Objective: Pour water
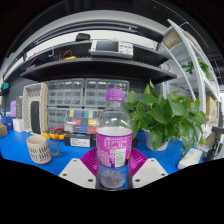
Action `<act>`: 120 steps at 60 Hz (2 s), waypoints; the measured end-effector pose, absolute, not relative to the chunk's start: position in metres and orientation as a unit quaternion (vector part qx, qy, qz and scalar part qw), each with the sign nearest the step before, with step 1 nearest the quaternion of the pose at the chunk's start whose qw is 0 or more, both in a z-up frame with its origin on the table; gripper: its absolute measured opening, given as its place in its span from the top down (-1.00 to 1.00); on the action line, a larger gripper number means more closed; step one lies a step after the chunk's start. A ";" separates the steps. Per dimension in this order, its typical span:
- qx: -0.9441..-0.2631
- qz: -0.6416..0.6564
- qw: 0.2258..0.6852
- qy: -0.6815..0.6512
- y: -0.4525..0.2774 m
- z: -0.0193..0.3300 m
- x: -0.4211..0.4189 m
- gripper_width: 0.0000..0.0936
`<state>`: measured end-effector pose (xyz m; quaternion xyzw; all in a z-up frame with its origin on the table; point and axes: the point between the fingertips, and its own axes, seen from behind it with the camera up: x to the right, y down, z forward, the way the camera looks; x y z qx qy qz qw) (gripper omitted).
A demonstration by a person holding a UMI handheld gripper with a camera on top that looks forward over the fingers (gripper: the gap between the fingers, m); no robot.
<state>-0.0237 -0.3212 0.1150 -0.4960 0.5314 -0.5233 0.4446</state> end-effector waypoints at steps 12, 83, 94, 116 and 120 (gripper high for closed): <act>-0.503 -0.515 0.439 0.538 -0.323 0.115 -0.020 0.29; -0.641 -0.697 -0.208 -0.247 -0.145 0.172 0.082 0.30; -0.647 -0.697 -0.197 -0.237 -0.146 0.171 0.078 0.30; -0.722 -0.664 0.126 0.144 -0.185 0.187 0.058 0.26; -0.703 -0.627 0.227 0.247 -0.185 0.189 0.052 0.25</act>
